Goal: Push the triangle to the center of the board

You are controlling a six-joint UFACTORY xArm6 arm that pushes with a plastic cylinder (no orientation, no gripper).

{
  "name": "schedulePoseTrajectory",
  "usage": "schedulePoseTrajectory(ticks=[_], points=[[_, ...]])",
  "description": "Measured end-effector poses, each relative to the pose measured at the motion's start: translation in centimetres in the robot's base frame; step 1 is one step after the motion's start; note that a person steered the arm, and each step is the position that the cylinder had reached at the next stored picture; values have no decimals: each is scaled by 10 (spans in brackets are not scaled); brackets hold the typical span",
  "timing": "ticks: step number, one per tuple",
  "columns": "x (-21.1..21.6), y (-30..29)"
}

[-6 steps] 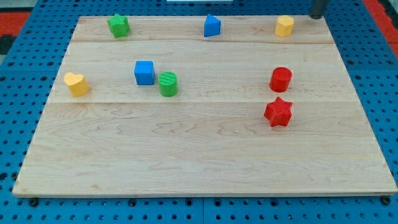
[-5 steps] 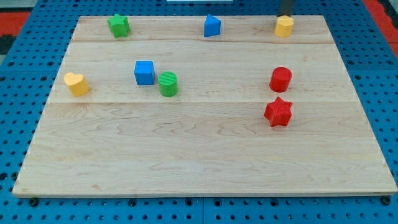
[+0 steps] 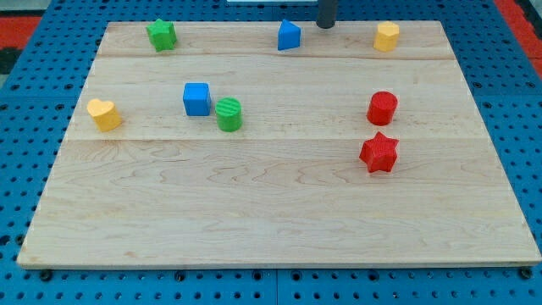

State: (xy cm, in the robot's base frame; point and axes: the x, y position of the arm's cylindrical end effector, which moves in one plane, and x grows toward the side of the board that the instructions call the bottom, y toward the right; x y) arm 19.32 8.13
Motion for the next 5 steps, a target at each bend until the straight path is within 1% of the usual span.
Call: schedulePoseTrajectory(ticks=[2, 5], points=[[0, -7], [1, -76]])
